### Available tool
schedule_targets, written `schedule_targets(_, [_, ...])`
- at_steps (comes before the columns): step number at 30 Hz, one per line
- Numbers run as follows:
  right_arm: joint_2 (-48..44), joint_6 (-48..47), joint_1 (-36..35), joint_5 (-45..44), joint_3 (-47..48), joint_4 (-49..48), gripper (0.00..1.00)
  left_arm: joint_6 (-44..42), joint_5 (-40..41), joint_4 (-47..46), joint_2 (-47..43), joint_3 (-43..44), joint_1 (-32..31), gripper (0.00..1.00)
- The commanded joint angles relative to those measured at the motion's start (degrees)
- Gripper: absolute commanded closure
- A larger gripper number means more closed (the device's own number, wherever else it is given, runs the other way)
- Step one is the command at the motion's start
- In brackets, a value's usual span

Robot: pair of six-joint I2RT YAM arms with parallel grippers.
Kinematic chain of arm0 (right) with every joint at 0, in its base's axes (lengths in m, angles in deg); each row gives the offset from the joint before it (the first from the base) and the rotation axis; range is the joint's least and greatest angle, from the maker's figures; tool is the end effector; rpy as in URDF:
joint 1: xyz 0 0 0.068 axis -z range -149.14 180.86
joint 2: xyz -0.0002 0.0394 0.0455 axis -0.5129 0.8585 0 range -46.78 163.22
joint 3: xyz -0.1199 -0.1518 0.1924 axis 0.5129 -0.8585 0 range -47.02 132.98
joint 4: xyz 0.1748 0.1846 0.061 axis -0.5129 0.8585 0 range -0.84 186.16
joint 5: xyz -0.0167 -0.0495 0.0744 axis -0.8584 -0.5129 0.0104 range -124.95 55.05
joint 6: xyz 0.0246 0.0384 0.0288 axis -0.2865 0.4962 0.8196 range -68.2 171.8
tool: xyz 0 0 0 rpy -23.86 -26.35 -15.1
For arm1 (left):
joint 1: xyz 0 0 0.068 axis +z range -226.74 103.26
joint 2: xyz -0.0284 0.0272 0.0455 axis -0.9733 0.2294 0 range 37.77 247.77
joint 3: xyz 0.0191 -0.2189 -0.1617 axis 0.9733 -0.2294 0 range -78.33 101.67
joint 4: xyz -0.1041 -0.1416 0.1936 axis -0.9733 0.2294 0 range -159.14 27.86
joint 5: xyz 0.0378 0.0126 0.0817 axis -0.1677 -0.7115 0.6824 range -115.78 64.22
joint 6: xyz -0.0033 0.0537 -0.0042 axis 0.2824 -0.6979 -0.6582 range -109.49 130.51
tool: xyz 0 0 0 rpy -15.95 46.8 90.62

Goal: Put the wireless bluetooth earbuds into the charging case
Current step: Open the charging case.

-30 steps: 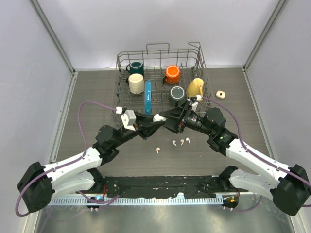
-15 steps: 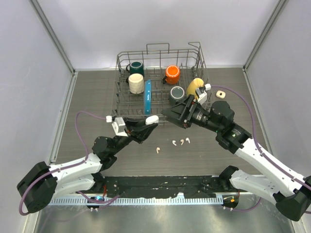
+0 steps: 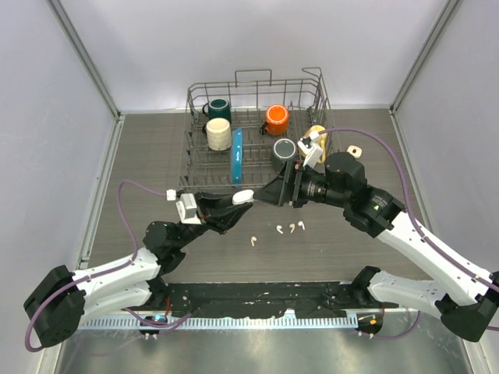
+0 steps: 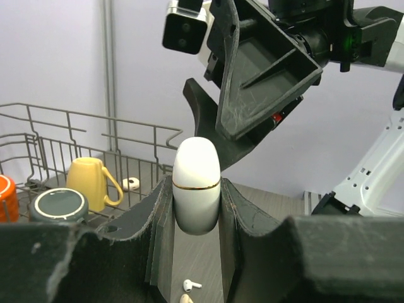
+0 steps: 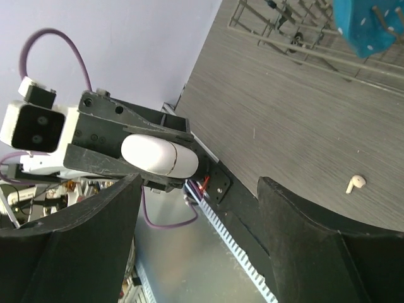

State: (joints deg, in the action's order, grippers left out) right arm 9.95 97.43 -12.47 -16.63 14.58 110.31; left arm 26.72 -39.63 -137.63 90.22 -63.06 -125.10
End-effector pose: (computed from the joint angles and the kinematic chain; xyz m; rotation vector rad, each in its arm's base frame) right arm 0.1507 0.1575 0.3846 -0.2080 2.0671 1.3209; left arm 0.1155 -0.1427 0.2790 0.5250 0.9764 -1.1409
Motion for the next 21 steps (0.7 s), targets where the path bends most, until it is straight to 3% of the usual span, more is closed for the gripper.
schedule_targets(1, [0.92,-2.03,-2.19,1.01,2.12,-1.54,0.21,-1.09,-3.03,-1.21,1.08,3.45,0.19,1.0])
schedule_targets(21, [0.05,1.31,-3.16,-4.09,-0.34,-3.56,0.21,-0.04,-11.64,2.66,2.75,7.58,0.11,1.0])
